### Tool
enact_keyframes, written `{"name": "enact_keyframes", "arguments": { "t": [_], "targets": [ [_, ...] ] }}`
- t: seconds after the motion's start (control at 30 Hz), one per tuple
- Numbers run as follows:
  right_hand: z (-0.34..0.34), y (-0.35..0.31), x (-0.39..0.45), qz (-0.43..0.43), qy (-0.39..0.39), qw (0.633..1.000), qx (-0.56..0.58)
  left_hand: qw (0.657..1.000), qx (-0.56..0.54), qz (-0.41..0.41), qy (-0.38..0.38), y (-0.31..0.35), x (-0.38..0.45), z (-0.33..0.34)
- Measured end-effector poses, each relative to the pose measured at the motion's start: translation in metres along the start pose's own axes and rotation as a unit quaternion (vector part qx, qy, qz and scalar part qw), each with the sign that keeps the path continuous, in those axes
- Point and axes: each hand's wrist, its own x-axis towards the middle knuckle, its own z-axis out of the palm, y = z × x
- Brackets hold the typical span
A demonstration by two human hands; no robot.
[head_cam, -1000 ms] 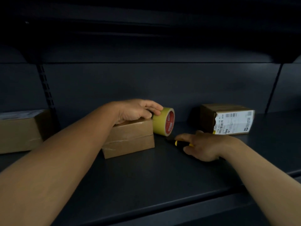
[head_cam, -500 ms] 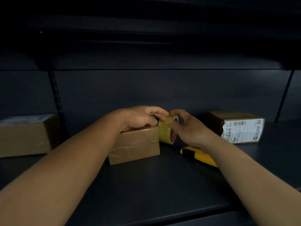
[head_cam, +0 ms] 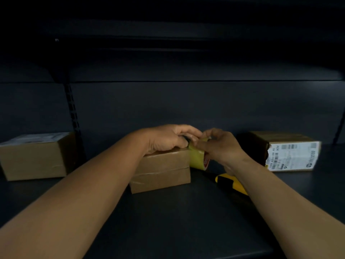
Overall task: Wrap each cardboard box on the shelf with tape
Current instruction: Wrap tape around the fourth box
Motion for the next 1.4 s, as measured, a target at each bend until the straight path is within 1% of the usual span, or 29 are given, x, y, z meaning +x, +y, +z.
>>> {"name": "enact_keyframes", "arguments": {
  "t": [0.13,0.23,0.4,0.57,0.8,0.87,0.9,0.97,1.03,1.17,1.27,1.4],
  "targets": [
    [-0.001,0.001,-0.003,-0.039,0.018,0.998,-0.045,1.0,-0.007,-0.003,0.002,0.002,0.0,0.001],
    [-0.002,0.001,-0.004,-0.05,0.033,0.996,-0.069,1.0,-0.015,-0.012,0.01,0.003,0.001,0.002],
    [-0.002,0.001,-0.003,-0.072,0.055,0.983,-0.158,1.0,0.006,-0.017,0.024,0.006,0.001,0.004],
    [-0.002,0.0,-0.001,-0.097,0.079,0.975,-0.185,1.0,-0.001,-0.014,0.028,0.009,-0.002,0.004],
    [-0.003,-0.001,-0.002,-0.096,0.091,0.98,-0.147,0.999,-0.026,0.015,0.038,0.011,-0.007,0.006],
    [-0.003,-0.001,-0.005,-0.114,0.086,0.978,-0.152,0.999,-0.034,0.016,0.04,0.011,-0.007,0.006],
    [-0.003,-0.002,-0.007,-0.147,0.088,0.969,-0.179,0.998,-0.037,0.015,0.042,0.011,-0.008,0.006],
    [-0.002,-0.002,-0.012,-0.23,0.094,0.935,-0.254,0.998,-0.041,0.012,0.049,0.011,-0.009,0.005],
    [-0.001,-0.004,-0.016,-0.271,0.097,0.914,-0.287,0.998,-0.039,0.007,0.056,0.012,-0.009,0.005],
    [0.002,-0.009,-0.019,-0.248,0.11,0.911,-0.311,0.997,-0.028,-0.001,0.068,0.014,-0.008,0.009],
    [0.003,-0.011,-0.018,-0.241,0.125,0.882,-0.386,0.998,-0.009,0.003,0.07,0.016,-0.008,0.013],
    [0.001,-0.013,-0.021,-0.237,0.128,0.859,-0.435,0.997,0.011,-0.003,0.071,0.018,-0.007,0.014]
  ]
}}
